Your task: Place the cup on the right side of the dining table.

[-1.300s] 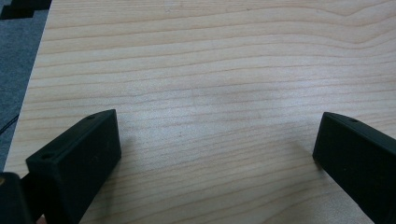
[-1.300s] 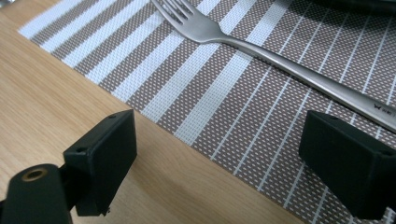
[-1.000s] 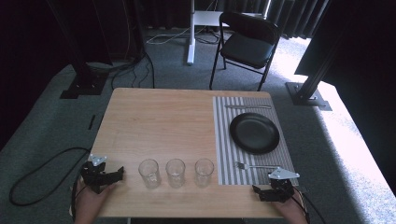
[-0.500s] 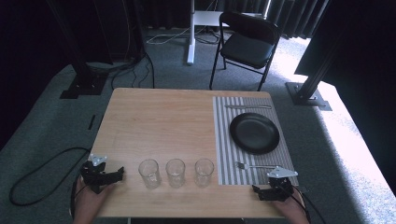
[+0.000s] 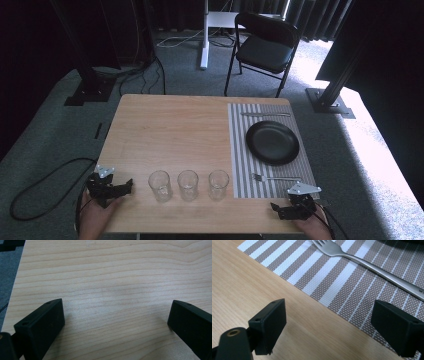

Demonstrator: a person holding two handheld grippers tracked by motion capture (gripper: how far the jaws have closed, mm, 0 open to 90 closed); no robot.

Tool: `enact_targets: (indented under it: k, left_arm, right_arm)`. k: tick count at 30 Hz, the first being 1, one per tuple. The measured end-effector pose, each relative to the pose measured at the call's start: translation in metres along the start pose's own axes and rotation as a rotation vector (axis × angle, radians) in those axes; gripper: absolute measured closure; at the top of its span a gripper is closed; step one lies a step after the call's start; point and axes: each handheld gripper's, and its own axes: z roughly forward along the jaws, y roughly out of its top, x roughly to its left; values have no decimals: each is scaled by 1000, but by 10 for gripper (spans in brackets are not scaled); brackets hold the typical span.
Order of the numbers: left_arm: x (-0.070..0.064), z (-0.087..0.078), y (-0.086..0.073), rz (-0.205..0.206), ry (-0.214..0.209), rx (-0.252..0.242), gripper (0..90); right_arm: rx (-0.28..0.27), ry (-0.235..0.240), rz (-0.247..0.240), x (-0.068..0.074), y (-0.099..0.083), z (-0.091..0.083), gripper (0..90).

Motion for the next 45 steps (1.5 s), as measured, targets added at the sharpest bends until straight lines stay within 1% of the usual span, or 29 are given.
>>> enact_targets:
  k: [1,4,9,11,16,18,19,21,24,28,33,38,39,42,44,45]
  left_arm:
    - [0,0,0,0,0,0,11]
    - [0,0,0,1,0,1,11]
    - [0,0,0,0,0,0,11]
    - [0,0,0,1,0,1,11]
    - [0,0,0,0,0,0,11]
    - [0,0,0,1,0,1,11]
    - [0,0,0,0,0,0,11]
    - [0,0,0,1,0,1,11]
    - [0,0,0,0,0,0,11]
    - [0,0,0,0,0,0,11]
    - [0,0,0,1,0,1,11]
    - [0,0,0,0,0,0,12]
    - [0,0,0,2,0,1,11]
    - [0,0,0,1,0,1,11]
    - [0,0,0,1,0,1,12]
    - [0,0,0,2,0,1,11]
  right_arm:
    - [-1,-1,-9,2,1,0,125]
    - [-8,17,-21,4,3,-1,124]
    - [-19,33,-30,7,8,-4,125]
    - [-28,54,-37,9,10,-6,125]
    - [-30,64,-60,15,14,-7,125]
    - [-28,86,-55,16,16,-7,125]
    - [-26,82,-60,17,17,-7,125]
    - [-27,93,-67,19,18,-7,125]
    - [-33,93,-77,21,20,-8,125]
    - [-55,102,-91,26,24,-9,125]
    - [-52,118,-116,32,29,-5,126]
    - [-59,144,-127,37,35,-3,131]
    - [-64,146,-142,40,38,-2,134]
    - [-68,168,-155,43,43,-2,134]
    - [-66,176,-153,45,44,-1,134]
    - [-68,178,-165,47,47,1,134]
